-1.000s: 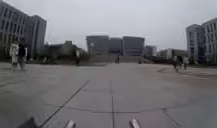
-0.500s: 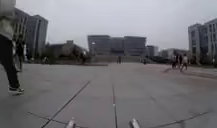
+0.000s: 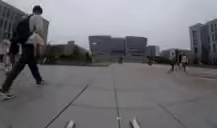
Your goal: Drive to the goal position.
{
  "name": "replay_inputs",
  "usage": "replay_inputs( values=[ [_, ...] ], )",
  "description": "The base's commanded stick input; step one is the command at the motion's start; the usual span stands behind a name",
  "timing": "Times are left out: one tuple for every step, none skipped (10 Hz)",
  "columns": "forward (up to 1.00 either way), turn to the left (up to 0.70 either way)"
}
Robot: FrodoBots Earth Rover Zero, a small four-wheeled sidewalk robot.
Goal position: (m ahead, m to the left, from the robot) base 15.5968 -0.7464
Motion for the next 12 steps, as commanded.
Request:
replay_inputs(
  values=[
    [0.70, -0.02],
    [0.70, -0.02],
    [0.70, -0.02],
    [0.70, -0.02],
    [0.70, -0.02],
    [0.70, -0.02],
    [0.70, -0.02],
    [0.70, -0.02],
    [0.70, -0.02],
    [0.70, -0.02],
    [0.70, -0.02],
    [0.70, -0.02]
  ],
)
